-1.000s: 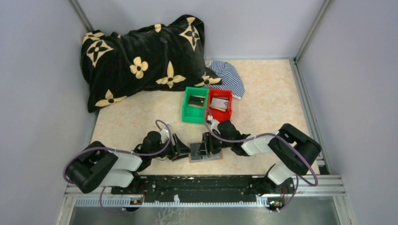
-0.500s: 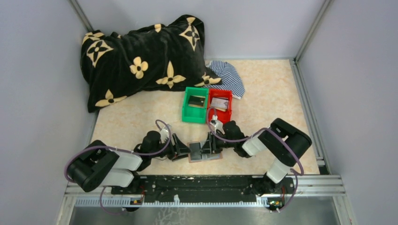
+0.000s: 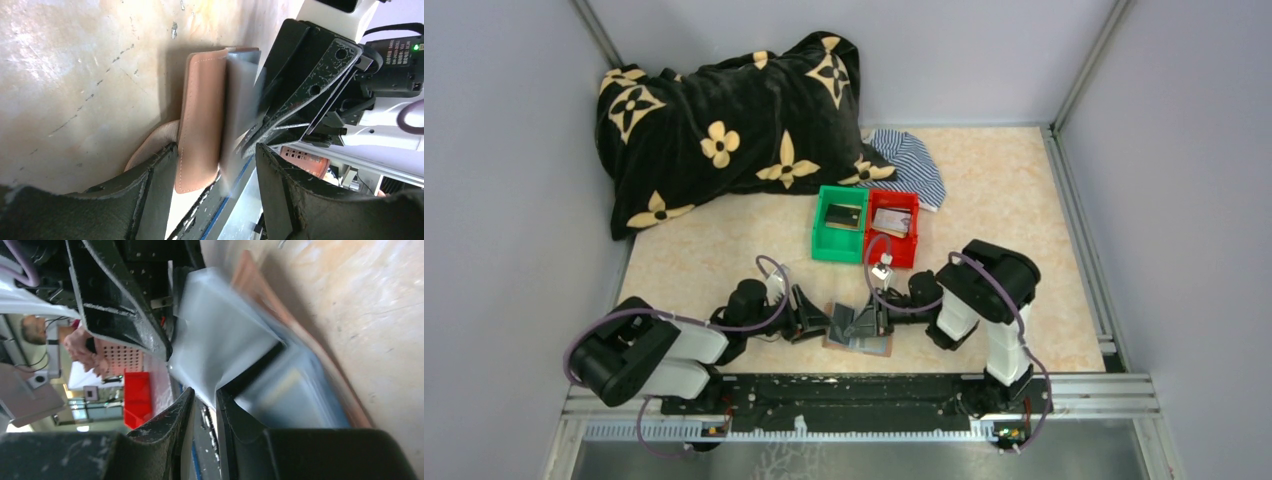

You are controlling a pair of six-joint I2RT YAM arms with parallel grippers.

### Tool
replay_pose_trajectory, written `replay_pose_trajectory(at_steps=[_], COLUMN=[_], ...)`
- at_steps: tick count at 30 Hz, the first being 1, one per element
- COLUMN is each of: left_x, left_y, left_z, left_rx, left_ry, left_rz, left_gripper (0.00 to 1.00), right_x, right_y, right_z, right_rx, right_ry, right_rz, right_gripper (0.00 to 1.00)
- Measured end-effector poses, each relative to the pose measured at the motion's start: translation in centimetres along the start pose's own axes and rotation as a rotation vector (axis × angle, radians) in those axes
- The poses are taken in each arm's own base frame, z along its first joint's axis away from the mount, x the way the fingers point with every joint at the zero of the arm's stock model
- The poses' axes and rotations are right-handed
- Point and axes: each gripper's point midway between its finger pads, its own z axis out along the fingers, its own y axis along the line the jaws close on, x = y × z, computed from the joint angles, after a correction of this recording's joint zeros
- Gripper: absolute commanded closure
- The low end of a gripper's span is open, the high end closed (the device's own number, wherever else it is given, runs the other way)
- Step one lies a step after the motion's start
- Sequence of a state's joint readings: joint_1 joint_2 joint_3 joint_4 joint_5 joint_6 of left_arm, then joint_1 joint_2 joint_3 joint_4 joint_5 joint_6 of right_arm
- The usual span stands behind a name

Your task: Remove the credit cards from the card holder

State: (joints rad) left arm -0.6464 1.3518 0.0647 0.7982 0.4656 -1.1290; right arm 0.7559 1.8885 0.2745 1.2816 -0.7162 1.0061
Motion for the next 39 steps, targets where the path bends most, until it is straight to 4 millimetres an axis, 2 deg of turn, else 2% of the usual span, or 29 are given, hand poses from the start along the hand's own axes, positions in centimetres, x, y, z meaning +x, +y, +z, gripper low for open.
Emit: replay_pose_trajectory(at_steps=[8, 15, 19, 24, 27, 30, 35, 39], left_x=[0.0, 0.0, -0.3, -1.9, -3.6, -5.1, -6.3, -6.6], left_y=[-0.1, -0.1, -0.1, -0.8, -2.3, -3.5, -3.8, -3.5], left_z=[0.0, 0.0, -0.2, -0.3, -0.6, -1.1, -1.2, -0.6], left_rx=[0.004, 0.004, -0.011, -0.054, -0.072, -0.085, -0.142, -0.169], left_ry=[0.0, -0.002, -0.016, -0.064, -0.124, -0.169, -0.187, -0.161], left_rz=[0.003, 0.01, 0.04, 0.121, 0.189, 0.243, 0.309, 0.357], left_gripper=[0.35, 0.35, 0.35, 0.35, 0.34, 0.34, 0.34, 0.34], right_x=[0.7, 0.2, 0.0, -0.3, 0.1, 0.3, 0.1, -0.1], right_y=[0.8, 1.4, 0.9, -0.3, -1.1, -0.9, -0.8, -0.9], right_z=[0.0, -0.5, -0.9, -0.7, -1.0, -1.6, -2.9, -3.5], right_rx=[-0.067, -0.017, 0.047, 0.135, 0.186, 0.211, 0.273, 0.318], right_ry=[0.025, 0.024, 0.029, 0.06, 0.086, 0.097, 0.087, 0.079], right_rz=[0.052, -0.015, -0.064, -0.099, -0.101, -0.124, -0.159, -0.167], right_gripper=[0.77, 0.77, 0.77, 0.74, 0.66, 0.62, 0.62, 0.62])
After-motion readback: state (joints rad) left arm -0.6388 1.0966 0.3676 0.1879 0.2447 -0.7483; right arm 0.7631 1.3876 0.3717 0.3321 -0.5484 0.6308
